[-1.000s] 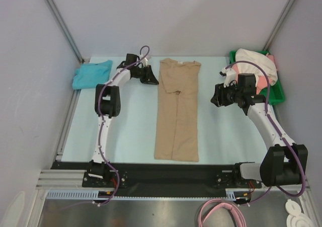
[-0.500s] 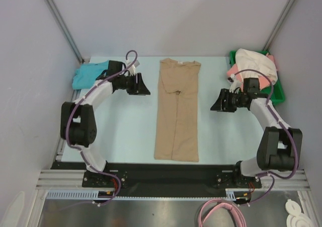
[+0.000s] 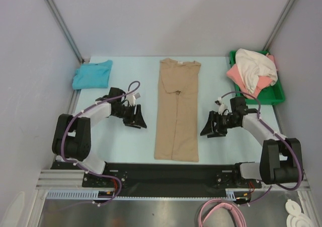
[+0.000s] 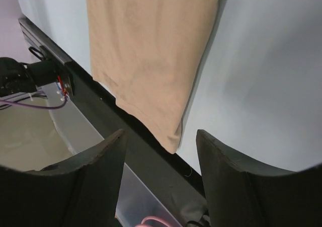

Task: Fold and stack the t-shirts
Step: Fold the tshirt

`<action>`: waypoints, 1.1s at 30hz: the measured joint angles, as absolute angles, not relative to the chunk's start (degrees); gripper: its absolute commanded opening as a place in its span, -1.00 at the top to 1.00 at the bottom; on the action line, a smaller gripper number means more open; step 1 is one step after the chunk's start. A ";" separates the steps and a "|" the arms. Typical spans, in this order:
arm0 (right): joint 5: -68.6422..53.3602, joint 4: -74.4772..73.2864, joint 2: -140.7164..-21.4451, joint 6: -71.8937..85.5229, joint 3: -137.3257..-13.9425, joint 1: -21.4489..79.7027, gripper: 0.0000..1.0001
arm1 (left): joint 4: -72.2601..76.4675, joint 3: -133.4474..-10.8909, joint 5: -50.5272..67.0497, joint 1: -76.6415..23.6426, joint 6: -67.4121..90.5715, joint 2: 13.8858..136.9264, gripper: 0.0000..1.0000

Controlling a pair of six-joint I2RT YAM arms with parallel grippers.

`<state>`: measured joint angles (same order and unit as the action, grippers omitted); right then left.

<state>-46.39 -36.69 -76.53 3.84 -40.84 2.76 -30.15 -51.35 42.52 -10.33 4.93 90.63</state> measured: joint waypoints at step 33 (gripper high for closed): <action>-37.12 -39.13 -87.55 10.94 -40.75 18.81 0.03 | -41.25 -51.46 42.85 -30.02 2.00 100.84 0.10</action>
<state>-37.12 -39.13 -87.55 10.94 -40.75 18.81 -41.25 -51.46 42.85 -30.02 2.00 100.84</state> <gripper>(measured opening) 0.495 0.456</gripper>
